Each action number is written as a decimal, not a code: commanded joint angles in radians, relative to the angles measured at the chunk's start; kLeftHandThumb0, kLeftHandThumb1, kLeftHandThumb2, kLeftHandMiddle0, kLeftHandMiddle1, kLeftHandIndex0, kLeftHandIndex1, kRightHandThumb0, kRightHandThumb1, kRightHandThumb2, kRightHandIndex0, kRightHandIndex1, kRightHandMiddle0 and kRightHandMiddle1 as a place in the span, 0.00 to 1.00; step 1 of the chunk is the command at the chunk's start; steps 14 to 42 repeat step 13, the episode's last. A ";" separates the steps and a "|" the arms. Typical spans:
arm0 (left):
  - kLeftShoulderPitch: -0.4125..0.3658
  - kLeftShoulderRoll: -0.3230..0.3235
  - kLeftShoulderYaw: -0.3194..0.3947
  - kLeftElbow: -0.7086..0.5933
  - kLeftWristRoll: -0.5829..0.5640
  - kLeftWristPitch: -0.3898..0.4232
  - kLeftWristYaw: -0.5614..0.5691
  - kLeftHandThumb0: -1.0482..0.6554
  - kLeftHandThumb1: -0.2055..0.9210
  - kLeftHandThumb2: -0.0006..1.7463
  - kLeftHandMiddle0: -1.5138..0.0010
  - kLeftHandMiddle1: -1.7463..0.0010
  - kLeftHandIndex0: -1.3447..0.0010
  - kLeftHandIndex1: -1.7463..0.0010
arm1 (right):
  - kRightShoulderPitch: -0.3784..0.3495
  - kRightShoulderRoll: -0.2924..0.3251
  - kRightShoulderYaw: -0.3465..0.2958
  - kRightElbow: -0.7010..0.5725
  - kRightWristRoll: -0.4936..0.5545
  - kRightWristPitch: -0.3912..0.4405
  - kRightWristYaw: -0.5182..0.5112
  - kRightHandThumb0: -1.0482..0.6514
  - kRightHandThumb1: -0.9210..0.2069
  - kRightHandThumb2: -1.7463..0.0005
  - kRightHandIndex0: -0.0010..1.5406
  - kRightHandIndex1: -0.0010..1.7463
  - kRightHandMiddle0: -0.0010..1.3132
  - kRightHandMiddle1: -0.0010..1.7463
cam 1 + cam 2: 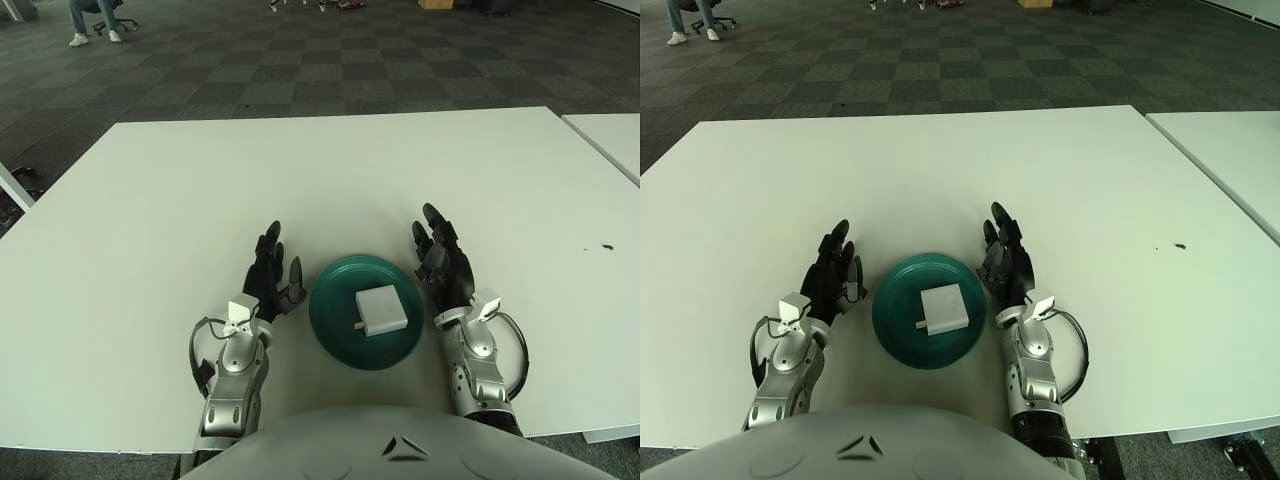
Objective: Put the charger into the plate.
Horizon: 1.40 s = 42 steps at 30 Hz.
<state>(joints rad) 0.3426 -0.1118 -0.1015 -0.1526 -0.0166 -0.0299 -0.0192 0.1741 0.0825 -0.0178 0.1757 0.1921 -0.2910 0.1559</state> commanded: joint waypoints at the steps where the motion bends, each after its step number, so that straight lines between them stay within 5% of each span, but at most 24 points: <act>1: -0.012 -0.016 0.007 0.031 -0.014 0.024 0.016 0.05 1.00 0.62 0.92 1.00 1.00 0.80 | 0.070 0.006 -0.018 0.088 0.022 0.079 -0.004 0.02 0.00 0.49 0.08 0.00 0.00 0.23; 42: -0.002 -0.008 -0.010 0.051 -0.007 0.050 0.036 0.06 1.00 0.66 0.93 1.00 1.00 0.81 | 0.080 0.000 -0.025 0.080 0.026 0.074 -0.006 0.02 0.00 0.49 0.08 0.00 0.00 0.22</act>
